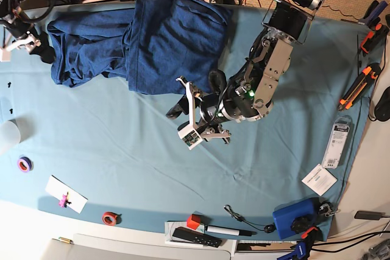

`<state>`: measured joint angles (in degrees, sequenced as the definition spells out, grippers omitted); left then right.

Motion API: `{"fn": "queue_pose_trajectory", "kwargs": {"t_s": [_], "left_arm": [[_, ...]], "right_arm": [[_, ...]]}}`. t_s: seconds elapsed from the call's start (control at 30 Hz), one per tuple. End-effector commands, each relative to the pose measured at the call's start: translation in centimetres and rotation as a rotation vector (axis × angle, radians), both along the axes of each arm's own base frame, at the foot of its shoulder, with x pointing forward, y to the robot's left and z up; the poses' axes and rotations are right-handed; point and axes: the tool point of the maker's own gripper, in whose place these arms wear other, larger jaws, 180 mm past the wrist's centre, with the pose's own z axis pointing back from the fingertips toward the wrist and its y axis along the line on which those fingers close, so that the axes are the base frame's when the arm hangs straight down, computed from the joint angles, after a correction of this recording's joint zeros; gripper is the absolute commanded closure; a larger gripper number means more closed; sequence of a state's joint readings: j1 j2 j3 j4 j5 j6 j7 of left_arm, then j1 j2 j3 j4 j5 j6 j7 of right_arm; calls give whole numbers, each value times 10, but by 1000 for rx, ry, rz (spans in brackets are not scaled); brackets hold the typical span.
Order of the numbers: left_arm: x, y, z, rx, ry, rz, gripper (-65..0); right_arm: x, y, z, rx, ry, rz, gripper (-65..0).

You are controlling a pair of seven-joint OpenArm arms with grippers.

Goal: Layout the t-shirt on the table in an organized manner, then fold the t-shirt properly
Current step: 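Grasp the shirt end with the right gripper and fold it toward the middle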

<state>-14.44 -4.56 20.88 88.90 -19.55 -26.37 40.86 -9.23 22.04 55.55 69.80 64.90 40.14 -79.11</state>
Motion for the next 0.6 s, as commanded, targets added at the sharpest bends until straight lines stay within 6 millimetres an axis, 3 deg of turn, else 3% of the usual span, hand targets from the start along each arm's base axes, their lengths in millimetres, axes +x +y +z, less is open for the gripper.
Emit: {"fn": "queue_pose_trajectory", "kwargs": {"t_s": [0.0, 0.33, 0.57], "left_arm": [[8, -6, 21, -46, -49, -4, -267], [8, -5, 20, -45, -49, -4, -267], [10, 2, 16, -13, -46, 0, -266]], "right_arm": [[1, 0, 2, -18, 21, 33, -429], [9, 54, -23, 34, 97, 227, -429], [19, 67, -3, 140, -27, 217, -424]]}}
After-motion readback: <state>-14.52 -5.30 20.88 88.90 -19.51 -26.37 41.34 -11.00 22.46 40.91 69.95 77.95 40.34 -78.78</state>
